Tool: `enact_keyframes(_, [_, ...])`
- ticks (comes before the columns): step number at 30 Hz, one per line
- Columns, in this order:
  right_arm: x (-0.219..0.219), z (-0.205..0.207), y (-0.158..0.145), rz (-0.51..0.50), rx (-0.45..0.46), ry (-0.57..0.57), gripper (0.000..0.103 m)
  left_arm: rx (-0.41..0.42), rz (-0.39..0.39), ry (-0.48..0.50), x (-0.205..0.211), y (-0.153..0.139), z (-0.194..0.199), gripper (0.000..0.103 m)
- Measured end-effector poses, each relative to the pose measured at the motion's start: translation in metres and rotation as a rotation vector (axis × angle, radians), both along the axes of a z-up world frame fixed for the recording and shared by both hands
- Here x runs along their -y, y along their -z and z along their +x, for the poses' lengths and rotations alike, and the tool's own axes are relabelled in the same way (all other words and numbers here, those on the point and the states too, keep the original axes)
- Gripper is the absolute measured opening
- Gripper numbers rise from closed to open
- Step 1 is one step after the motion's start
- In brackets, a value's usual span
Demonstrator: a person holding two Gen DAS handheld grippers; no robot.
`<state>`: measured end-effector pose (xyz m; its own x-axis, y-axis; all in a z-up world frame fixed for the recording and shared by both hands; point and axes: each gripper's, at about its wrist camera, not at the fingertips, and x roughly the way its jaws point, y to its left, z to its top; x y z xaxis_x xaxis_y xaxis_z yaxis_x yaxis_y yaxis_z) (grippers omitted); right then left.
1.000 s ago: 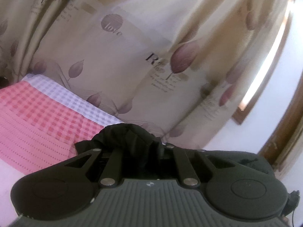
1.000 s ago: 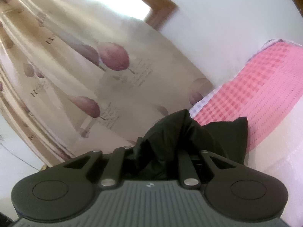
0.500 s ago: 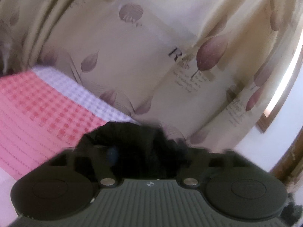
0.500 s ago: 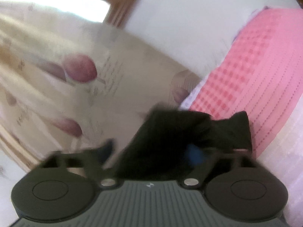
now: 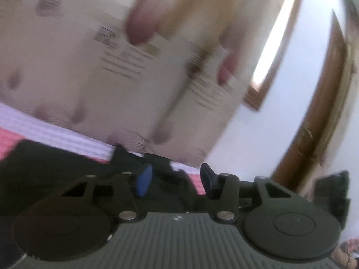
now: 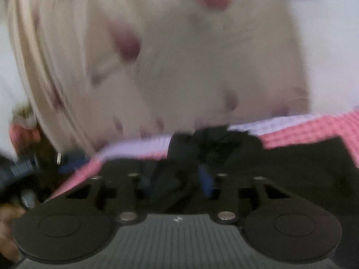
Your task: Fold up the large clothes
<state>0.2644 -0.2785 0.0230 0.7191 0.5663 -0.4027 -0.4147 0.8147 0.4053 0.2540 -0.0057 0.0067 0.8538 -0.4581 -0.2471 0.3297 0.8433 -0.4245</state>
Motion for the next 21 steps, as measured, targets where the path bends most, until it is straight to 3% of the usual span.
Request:
enact_keyframes(4, [-0.066,0.03,0.016,-0.184,-0.017,-0.095,0.027,-0.003,0.107,0.051,0.034,0.015,0.036,0.04])
enact_keyframes(9, [-0.076,0.058,0.046,-0.241,-0.046,-0.131,0.025,-0.02,0.262,-0.001,0.024,0.066,0.077,0.037])
enact_keyframes(10, [-0.072,0.06,0.054,-0.23,-0.046,-0.135,0.024,-0.045,0.228,-0.022,0.013,0.08,0.082,0.03])
enact_keyframes(12, [-0.059,0.063,0.067,-0.182,-0.038,-0.13,0.023,-0.073,0.083,-0.065,-0.014,0.1,0.087,0.015])
enact_keyframes(14, [-0.046,0.069,0.075,-0.138,-0.026,-0.125,0.018,-0.089,-0.013,-0.111,-0.033,0.114,0.091,0.011])
enact_keyframes(21, [0.015,0.083,0.086,-0.049,-0.065,-0.011,0.001,-0.121,-0.055,-0.169,-0.056,0.122,0.098,0.011])
